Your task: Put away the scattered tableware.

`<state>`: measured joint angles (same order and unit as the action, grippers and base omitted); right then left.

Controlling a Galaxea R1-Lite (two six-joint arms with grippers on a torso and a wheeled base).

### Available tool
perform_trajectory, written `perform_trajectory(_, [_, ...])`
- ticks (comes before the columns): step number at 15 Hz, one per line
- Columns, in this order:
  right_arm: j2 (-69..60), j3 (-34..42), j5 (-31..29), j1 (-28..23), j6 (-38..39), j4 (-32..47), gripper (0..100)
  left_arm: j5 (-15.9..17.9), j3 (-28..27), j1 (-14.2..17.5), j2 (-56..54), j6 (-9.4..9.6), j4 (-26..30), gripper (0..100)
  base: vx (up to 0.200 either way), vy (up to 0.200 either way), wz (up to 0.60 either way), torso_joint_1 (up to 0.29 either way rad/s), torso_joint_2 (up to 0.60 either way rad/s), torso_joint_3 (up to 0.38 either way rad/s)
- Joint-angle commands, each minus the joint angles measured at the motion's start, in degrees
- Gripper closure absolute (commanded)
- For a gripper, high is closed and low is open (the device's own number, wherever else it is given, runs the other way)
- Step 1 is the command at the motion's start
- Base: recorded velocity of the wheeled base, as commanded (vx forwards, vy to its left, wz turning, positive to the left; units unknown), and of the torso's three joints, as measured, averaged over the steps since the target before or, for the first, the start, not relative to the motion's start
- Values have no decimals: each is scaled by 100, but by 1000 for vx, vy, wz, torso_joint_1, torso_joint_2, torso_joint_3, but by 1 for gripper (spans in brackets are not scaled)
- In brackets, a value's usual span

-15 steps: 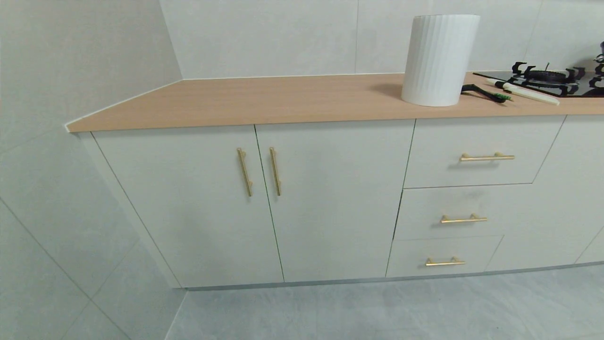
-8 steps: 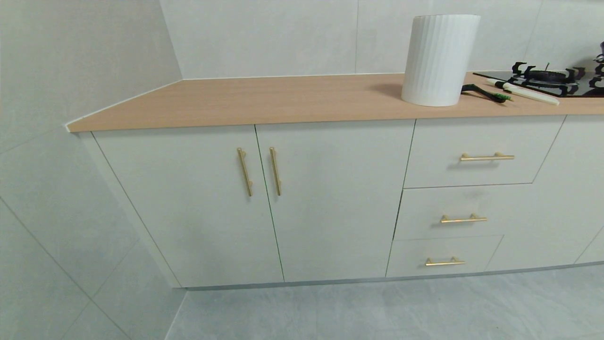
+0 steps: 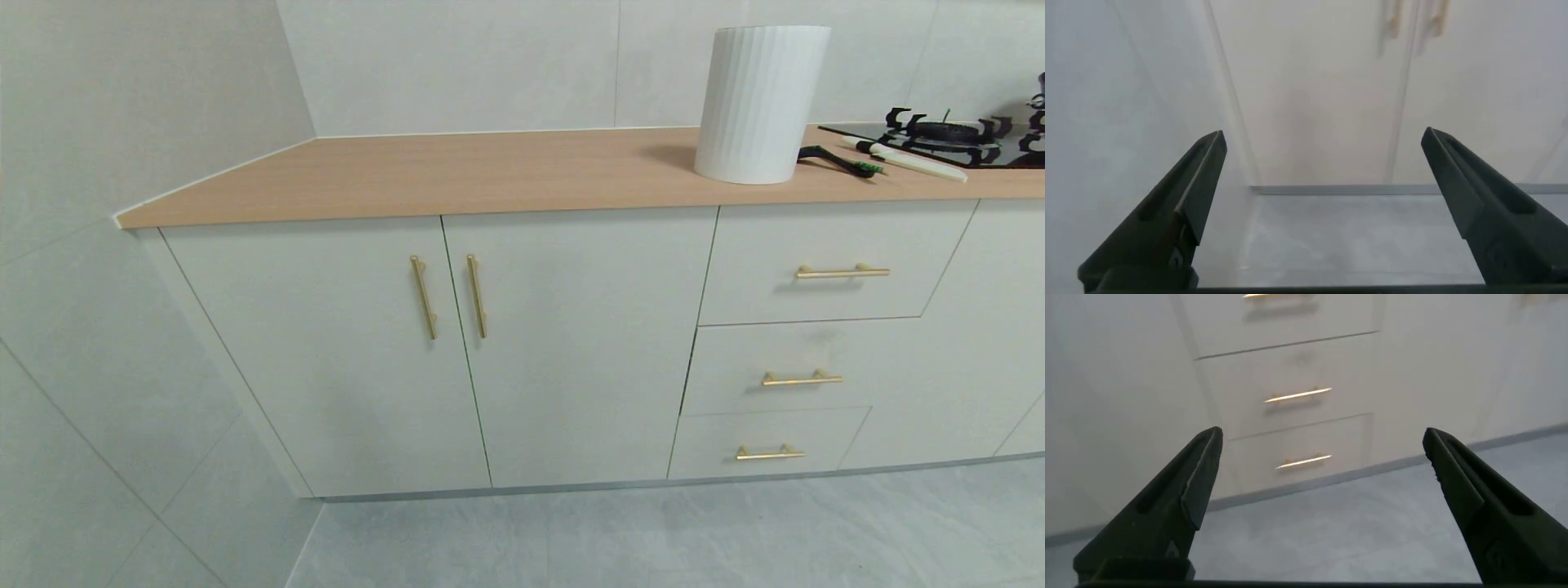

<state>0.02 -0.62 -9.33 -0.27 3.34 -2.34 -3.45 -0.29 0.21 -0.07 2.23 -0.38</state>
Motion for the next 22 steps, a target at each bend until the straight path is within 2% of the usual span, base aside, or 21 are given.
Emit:
perform_trajectory(1, [15,53,396,9,-18,120,0,37,20,-3,7,-223,47,0,0,0,0,0,0,0])
perform_trajectory(2, [15,53,660,9,-158,269,0,29,20,-3,7,-311,29,0,0,0,0,0,0,0])
perform_trajectory(3, [15,53,678,9,-404,252,0,29,20,-3,7,-311,29,0,0,0,0,0,0,0])
perform_trajectory(7, [15,53,695,18,-352,252,0,29,20,-3,7,-311,29,0,0,0,0,0,0,0])
perform_trajectory(9, [42,53,766,27,-378,252,0,29,20,-3,7,-258,29,0,0,0,0,0,0,0])
perform_trajectory(20, [6,53,766,44,-343,243,0,37,20,-3,7,-232,29,0,0,0,0,0,0,0])
perform_trajectory(22, [6,53,766,36,-334,243,0,37,20,-3,7,-170,29,0,-200,-200,0,0,2,5])
